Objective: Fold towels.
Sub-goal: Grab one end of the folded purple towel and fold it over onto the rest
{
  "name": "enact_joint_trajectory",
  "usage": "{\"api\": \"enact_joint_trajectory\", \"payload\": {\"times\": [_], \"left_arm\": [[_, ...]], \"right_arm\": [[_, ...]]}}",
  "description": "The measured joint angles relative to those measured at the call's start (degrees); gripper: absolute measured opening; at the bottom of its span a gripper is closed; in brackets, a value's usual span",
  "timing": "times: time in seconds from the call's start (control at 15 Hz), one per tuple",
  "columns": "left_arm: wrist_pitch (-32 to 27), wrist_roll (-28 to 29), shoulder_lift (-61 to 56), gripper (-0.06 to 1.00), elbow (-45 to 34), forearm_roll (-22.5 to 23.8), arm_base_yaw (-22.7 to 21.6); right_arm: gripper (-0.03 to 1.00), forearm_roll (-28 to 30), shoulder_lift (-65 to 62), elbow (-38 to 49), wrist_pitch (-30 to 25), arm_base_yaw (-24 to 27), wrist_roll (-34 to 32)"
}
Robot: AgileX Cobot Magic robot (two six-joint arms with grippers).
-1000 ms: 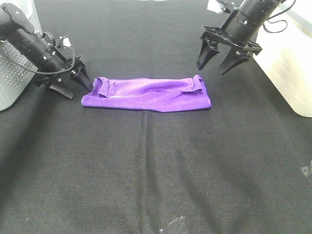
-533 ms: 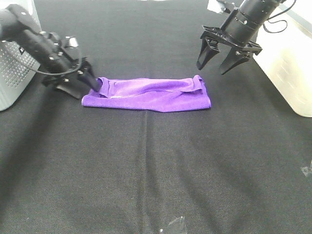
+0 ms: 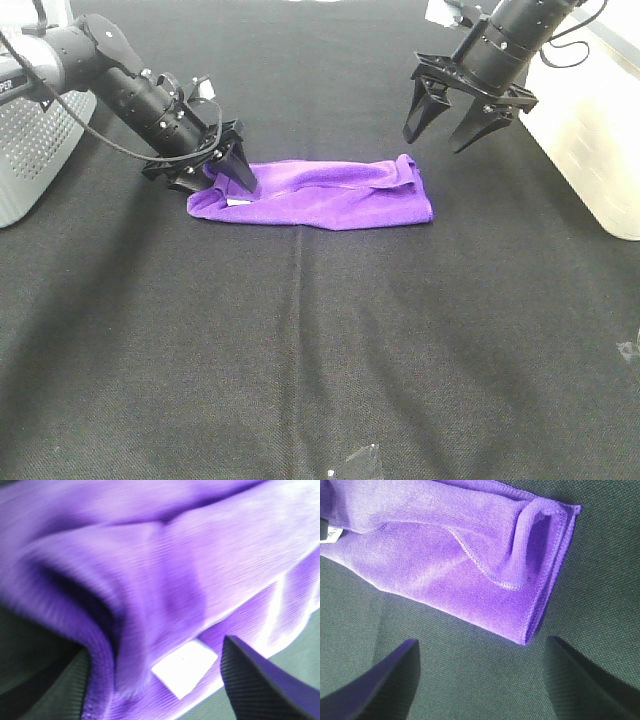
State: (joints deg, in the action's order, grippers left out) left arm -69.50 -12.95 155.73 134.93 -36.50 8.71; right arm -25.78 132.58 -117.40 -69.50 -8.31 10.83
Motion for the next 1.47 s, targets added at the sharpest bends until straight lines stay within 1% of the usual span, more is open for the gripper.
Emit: {"api": "enact_joint_trajectory", "payload": {"times": [0.07,0.13,0.2,0.27,0.33,0.47,0.6,0.67,0.73,0.87,1.0,1.2,1.33,1.4,1.47], "left_arm": [[0.3,0.1,0.1,0.51,0.0,0.4,0.0],[0.3,0.1,0.1,0.51,0.0,0.4,0.0],[0.6,0.1,0.3,0.37,0.1,1.5,0.0],[0.8,0.1,0.5,0.18,0.1,2.7,0.0],[0.8,0.1,0.5,0.07,0.2,3.0,0.0],[0.9,0.1,0.2,0.05,0.2,3.6,0.0],[1.1,0.1,-1.4,0.05,-0.1,7.4,0.6],[0.7,0.1,-2.9,0.05,-0.7,10.8,0.6],[0.3,0.1,-4.1,0.05,-1.1,12.9,0.1],[0.3,0.1,-6.7,0.05,-1.1,15.0,-1.1],[0.0,-0.6,-9.6,0.05,-1.1,15.0,-1.3],[-0.1,-3.1,-12.9,0.05,-1.1,13.0,0.8],[-0.1,-4.7,-13.1,0.05,-1.1,12.0,3.6],[-0.1,-5.0,-12.5,0.05,-1.1,11.1,6.6],[-0.1,-5.0,-11.8,0.05,-1.1,10.2,8.3]], "right_arm": [[0.68,0.0,0.0,0.0,0.0,0.0,0.0],[0.68,0.0,0.0,0.0,0.0,0.0,0.0],[0.68,0.0,0.0,0.0,0.0,0.0,0.0],[0.68,0.0,0.0,0.0,0.0,0.0,0.0],[0.68,0.0,0.0,0.0,0.0,0.0,-0.1],[0.68,0.0,0.0,0.0,0.0,0.0,-0.2],[0.68,0.0,-0.5,0.0,0.0,0.0,-0.5],[0.68,0.2,-1.3,0.0,0.0,0.0,-0.5],[0.68,0.2,-2.0,0.0,0.0,0.0,-0.6],[0.68,0.2,-3.5,0.0,-0.1,0.0,-1.0],[0.68,0.7,-5.0,0.0,-0.2,0.0,-1.3],[0.68,1.1,-6.9,0.0,-0.2,0.0,-1.3],[0.68,1.5,-8.6,0.0,-0.3,0.0,-1.3],[0.68,1.8,-10.2,0.0,-0.3,0.0,-1.3],[0.68,2.1,-11.2,0.0,-0.4,0.0,-1.4]]}}
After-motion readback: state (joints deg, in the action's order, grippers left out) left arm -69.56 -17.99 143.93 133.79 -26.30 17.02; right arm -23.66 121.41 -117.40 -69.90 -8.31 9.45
